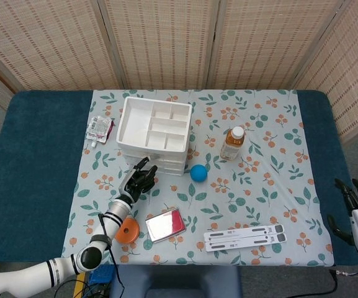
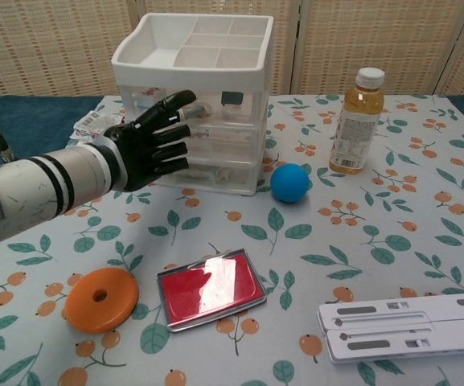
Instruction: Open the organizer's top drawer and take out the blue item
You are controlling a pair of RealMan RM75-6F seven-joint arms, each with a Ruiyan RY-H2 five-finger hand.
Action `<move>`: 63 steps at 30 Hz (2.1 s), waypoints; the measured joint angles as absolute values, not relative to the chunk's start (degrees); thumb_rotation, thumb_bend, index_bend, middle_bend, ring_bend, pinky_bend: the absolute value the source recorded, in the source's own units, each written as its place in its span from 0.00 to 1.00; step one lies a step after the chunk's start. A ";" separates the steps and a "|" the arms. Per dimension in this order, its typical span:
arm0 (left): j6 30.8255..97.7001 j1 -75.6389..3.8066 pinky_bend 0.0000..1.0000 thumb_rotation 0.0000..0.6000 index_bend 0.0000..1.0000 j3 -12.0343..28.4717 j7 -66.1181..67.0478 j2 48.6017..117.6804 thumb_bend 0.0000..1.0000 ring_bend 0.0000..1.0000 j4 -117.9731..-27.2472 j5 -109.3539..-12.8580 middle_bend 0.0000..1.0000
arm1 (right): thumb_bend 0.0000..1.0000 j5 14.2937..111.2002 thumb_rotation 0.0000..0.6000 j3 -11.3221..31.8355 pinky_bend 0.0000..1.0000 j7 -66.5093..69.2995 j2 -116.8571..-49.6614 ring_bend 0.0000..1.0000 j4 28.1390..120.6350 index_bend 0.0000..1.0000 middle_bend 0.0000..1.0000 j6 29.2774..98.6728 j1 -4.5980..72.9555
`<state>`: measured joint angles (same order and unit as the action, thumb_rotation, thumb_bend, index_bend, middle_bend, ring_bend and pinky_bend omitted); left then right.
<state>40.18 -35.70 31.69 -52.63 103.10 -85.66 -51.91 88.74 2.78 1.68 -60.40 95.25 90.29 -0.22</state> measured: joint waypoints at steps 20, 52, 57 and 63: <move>40.04 -34.58 1.00 1.00 0.40 31.47 -52.58 103.60 0.27 1.00 -85.42 -52.30 0.95 | 0.40 88.80 1.00 2.86 0.10 1.39 -60.61 0.08 95.34 0.05 0.19 89.81 0.02; 39.53 -27.52 1.00 1.00 0.00 24.69 -54.36 96.89 0.27 1.00 -93.86 -61.39 0.89 | 0.40 89.42 1.00 2.70 0.10 1.91 -60.53 0.08 95.19 0.05 0.19 90.49 -0.29; 39.65 -26.21 1.00 1.00 0.00 22.16 -51.94 92.88 0.27 1.00 -95.81 -64.40 0.87 | 0.40 89.58 1.00 2.74 0.10 2.11 -60.55 0.08 95.03 0.05 0.19 90.44 -0.17; 42.76 -24.72 1.00 1.00 0.19 19.19 -45.85 88.14 0.27 1.00 -98.06 -69.02 0.86 | 0.40 89.39 1.00 2.80 0.10 2.54 -60.76 0.08 94.57 0.05 0.19 89.91 0.11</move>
<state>42.76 -24.72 19.19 -45.85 88.14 -98.06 -69.02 89.39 2.80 2.54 -60.76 94.57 89.91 0.11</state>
